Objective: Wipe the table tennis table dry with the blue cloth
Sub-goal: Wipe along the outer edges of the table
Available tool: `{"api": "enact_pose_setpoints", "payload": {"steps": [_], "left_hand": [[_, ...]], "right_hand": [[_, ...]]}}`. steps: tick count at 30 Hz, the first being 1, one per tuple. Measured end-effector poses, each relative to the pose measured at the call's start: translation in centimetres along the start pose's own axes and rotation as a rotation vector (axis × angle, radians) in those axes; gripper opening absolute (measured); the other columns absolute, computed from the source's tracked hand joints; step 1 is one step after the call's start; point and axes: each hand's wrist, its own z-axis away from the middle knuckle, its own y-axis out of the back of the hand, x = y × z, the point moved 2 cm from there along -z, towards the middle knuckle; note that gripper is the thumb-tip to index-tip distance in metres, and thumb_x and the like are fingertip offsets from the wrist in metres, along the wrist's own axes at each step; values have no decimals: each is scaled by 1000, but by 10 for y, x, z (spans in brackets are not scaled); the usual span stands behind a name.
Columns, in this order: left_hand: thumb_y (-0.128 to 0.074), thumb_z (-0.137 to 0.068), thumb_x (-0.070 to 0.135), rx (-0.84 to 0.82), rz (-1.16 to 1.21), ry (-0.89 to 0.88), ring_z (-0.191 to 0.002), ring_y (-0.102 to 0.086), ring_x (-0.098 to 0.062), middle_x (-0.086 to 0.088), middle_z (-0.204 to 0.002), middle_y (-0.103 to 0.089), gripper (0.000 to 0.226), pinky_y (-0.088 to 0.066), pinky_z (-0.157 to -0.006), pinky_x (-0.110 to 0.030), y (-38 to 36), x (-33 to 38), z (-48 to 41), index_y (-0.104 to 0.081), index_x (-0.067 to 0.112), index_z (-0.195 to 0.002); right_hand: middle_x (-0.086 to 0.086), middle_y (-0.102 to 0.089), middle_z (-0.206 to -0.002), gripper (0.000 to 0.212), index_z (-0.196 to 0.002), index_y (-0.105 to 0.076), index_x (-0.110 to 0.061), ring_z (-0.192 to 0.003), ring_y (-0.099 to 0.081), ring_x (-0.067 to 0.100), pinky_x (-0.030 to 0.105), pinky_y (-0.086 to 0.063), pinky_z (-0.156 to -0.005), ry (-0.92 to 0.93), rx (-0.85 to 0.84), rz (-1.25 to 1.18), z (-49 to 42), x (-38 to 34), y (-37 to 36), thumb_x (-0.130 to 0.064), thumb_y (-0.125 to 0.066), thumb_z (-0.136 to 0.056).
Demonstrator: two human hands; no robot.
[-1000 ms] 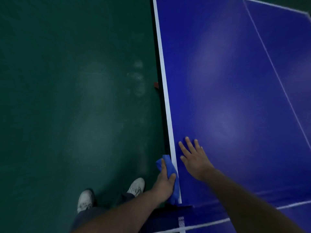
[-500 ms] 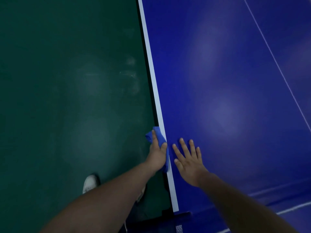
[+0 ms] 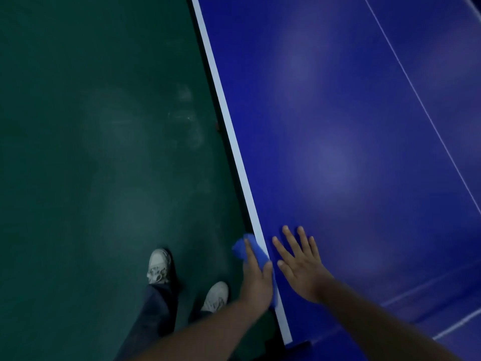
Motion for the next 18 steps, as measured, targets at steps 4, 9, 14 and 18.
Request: {"api": "enact_pose_setpoints", "payload": {"steps": [4,9,14,18], "left_hand": [[-41,-107,29,-6,-12,40,-147,-25,-21,-8,-164,-14,74,-22,-108,-24,32,39,-62,16,39,-154],[-45,-106,22,15,4,-3,-143,-34,-24,-5,-159,-23,75,-26,-102,-17,34,32,-55,13,42,-147],[-47,-104,34,-47,-18,45,-137,-42,-29,-11,-160,-26,75,-37,-100,-28,28,18,-54,18,56,-137],[-44,-98,43,-2,10,-10,-144,-32,-29,-13,-162,-21,77,-29,-114,-32,55,60,-112,17,60,-142]], "right_hand": [[4,-5,-169,57,-161,-8,-34,-152,-9,38,55,-18,-122,29,89,-11,-5,1,13,-51,-11,-107],[0,0,-168,61,-158,-7,-37,-153,1,36,58,-10,-119,10,206,-87,-68,-5,81,-63,-9,-103],[-11,40,-153,70,-145,27,-48,-148,31,27,57,14,-119,-167,148,-67,-136,-1,116,-75,9,-83],[-15,48,-148,70,-138,36,-52,-141,42,22,55,21,-116,-203,103,-117,-147,-2,110,-77,9,-79]]}}
